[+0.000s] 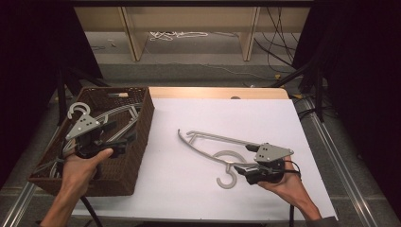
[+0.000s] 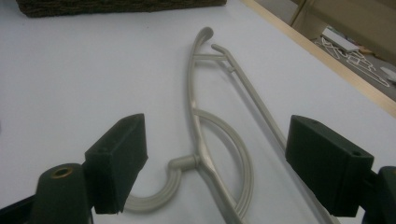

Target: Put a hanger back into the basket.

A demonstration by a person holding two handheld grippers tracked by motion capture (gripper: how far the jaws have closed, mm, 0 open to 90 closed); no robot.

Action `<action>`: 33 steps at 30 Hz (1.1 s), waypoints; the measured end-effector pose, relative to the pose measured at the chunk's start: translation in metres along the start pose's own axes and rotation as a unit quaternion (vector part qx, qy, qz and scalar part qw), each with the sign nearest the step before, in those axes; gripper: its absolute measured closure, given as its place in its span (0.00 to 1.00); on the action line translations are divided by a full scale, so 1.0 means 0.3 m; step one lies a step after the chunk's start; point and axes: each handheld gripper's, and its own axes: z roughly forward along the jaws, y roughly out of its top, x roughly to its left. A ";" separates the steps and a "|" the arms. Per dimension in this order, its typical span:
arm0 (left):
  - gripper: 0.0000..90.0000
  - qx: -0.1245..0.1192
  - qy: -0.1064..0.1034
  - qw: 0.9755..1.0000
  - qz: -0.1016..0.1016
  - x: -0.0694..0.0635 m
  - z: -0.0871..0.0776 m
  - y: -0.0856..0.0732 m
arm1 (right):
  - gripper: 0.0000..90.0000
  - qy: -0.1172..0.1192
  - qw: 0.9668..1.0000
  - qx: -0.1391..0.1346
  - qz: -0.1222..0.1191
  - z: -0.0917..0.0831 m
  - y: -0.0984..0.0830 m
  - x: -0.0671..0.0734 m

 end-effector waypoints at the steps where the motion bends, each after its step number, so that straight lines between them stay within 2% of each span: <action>1: 0.19 -0.002 -0.002 1.000 0.002 -0.008 0.003 -0.004 | 0.24 0.000 1.000 -0.001 0.002 -0.001 0.000 0.000; 4: 0.19 -0.007 -0.006 1.000 0.013 -0.035 0.011 -0.020 | 0.24 -0.003 1.000 -0.006 0.002 0.000 0.000 0.000; 8: 0.19 -0.026 -0.031 0.999 0.007 -0.070 0.024 -0.044 | 0.24 -0.006 1.000 -0.009 0.003 -0.001 -0.002 -0.001; 11: 0.20 -0.029 -0.048 0.998 0.021 -0.107 0.039 -0.070 | 0.23 -0.004 1.000 -0.006 0.010 -0.003 -0.004 -0.002; 16: 0.20 -0.033 -0.064 0.997 0.027 -0.149 0.054 -0.116 | 0.22 -0.007 1.000 -0.016 0.018 -0.003 -0.007 -0.007; 21: 0.20 -0.031 -0.066 0.996 0.044 -0.172 0.074 -0.154 | 0.22 -0.008 0.999 -0.024 0.032 -0.004 -0.016 -0.012; 25: 0.20 -0.029 -0.063 0.996 0.056 -0.173 0.089 -0.179 | 0.21 -0.009 0.999 -0.026 0.036 -0.004 -0.022 -0.011; 28: 0.20 -0.030 -0.067 0.996 0.055 -0.174 0.091 -0.199 | 0.21 -0.010 0.999 -0.029 0.040 -0.006 -0.024 -0.011; 30: 0.20 -0.028 -0.067 0.995 0.066 -0.174 0.090 -0.216 | 0.21 -0.008 0.999 -0.031 0.042 -0.005 -0.027 -0.012; 33: 0.19 -0.027 -0.065 0.995 0.071 -0.173 0.087 -0.233 | 0.21 -0.011 0.998 -0.033 0.046 -0.003 -0.034 -0.012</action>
